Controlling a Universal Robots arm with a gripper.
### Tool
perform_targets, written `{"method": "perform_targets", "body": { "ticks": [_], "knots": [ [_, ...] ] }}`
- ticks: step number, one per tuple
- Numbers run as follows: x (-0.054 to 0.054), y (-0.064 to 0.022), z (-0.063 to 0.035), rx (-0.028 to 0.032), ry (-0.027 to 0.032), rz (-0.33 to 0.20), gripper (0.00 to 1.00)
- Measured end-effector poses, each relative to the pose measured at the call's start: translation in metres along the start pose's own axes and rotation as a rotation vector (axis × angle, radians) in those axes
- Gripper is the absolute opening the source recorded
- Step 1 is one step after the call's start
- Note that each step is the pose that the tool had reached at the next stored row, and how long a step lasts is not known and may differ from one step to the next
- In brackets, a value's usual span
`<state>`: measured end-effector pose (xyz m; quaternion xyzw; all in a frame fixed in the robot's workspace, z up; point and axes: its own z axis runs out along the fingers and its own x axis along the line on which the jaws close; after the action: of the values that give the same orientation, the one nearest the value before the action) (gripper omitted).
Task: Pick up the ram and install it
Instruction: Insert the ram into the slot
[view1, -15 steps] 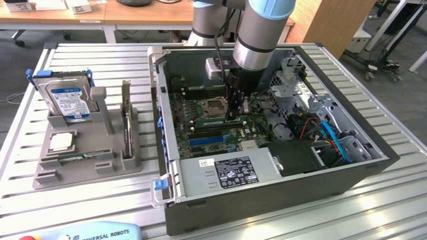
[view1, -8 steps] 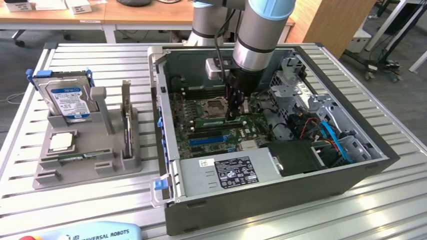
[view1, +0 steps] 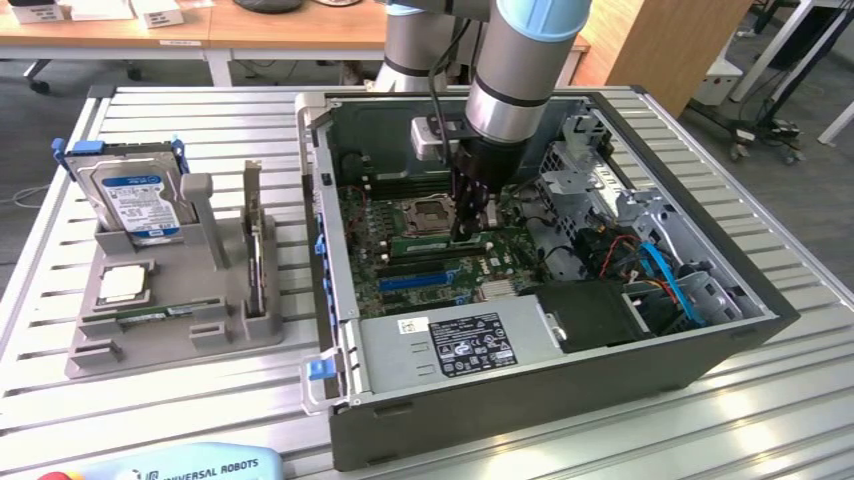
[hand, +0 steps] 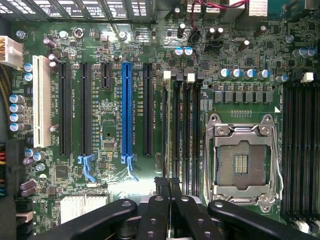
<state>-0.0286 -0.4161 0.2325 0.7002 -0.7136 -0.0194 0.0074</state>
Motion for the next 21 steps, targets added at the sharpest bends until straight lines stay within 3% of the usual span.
{"method": "perform_targets", "body": {
  "ticks": [21],
  "knots": [
    [-0.0009, 0.0, 0.0017, 0.0, 0.0001, 0.0, 0.11]
  ]
}}
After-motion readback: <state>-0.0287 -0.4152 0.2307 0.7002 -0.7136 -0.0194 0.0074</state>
